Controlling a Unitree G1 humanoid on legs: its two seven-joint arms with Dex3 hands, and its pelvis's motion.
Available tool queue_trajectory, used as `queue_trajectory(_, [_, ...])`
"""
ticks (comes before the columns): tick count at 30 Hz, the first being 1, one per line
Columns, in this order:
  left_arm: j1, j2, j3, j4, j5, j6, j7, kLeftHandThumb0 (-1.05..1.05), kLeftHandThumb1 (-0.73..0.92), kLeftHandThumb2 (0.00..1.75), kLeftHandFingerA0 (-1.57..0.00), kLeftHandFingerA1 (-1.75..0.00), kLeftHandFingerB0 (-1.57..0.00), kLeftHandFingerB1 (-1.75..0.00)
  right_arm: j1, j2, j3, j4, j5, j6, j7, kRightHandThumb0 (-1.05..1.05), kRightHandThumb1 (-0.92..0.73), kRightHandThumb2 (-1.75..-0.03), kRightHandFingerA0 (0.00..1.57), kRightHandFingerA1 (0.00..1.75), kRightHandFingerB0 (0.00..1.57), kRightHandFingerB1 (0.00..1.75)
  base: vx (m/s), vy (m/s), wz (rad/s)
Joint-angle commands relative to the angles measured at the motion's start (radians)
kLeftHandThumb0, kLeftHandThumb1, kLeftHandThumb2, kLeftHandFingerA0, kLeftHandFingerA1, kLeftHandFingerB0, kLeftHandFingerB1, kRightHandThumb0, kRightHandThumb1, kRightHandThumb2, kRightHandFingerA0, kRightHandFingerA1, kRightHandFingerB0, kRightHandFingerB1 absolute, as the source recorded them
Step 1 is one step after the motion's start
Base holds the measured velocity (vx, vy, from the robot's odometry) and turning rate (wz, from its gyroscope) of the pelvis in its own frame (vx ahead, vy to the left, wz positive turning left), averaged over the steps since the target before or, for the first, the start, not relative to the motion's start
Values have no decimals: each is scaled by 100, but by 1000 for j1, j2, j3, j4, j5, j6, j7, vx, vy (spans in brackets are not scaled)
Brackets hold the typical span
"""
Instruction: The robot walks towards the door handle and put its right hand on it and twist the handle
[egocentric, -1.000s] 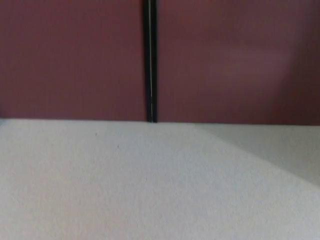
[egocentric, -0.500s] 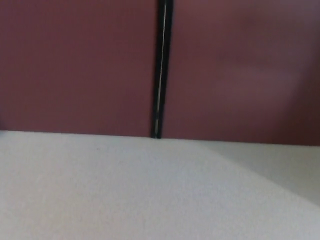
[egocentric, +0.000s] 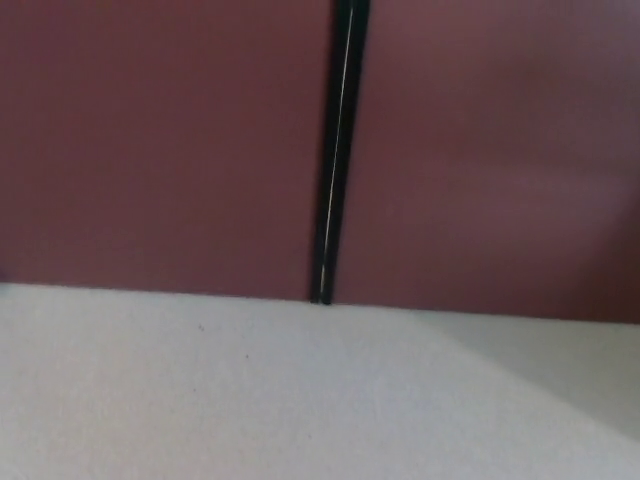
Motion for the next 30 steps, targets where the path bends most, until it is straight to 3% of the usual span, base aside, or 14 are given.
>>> queue_trajectory(1, [21,5,-10,4,15,-10,-1,-24,61,59,-69,-49,-38,-37,20,4,9,-1,9,-9,9,-17,-62,-58,66,50,49,43,376,-184,-17])
queue_trajectory(13, [-36,-72,34,38,-9,41,62,-27,61,58,-72,-57,-44,-38,51,9,16,-14,14,-8,21,-14,-63,-58,66,50,48,43,299,-28,2])
queue_trajectory(18, [-33,-129,68,29,-20,53,198,-23,61,58,-73,-69,-48,-41,68,17,59,-22,-15,-19,-2,-13,-62,-58,65,49,50,44,169,121,0])
queue_trajectory(22, [9,-128,74,34,-14,40,201,-22,61,58,-74,-74,-42,-39,71,15,71,-29,-13,-23,1,-13,-62,-57,66,50,50,44,90,-45,4])
queue_trajectory(26, [20,-121,68,34,-7,39,181,-22,62,58,-72,-68,-40,-39,67,14,73,-23,-9,-21,0,-13,-62,-57,66,50,50,44,58,-212,1])
queue_trajectory(27, [32,-95,52,38,6,35,102,-23,61,58,-64,-52,-38,-36,58,22,75,-9,-11,-18,-5,-14,-62,-58,66,50,50,44,148,-443,-25])
queue_trajectory(30, [41,-80,46,39,4,30,45,-23,61,58,-63,-50,-38,-36,56,29,84,4,-14,-23,-8,-14,-62,-57,66,50,50,44,24,-28,-1])
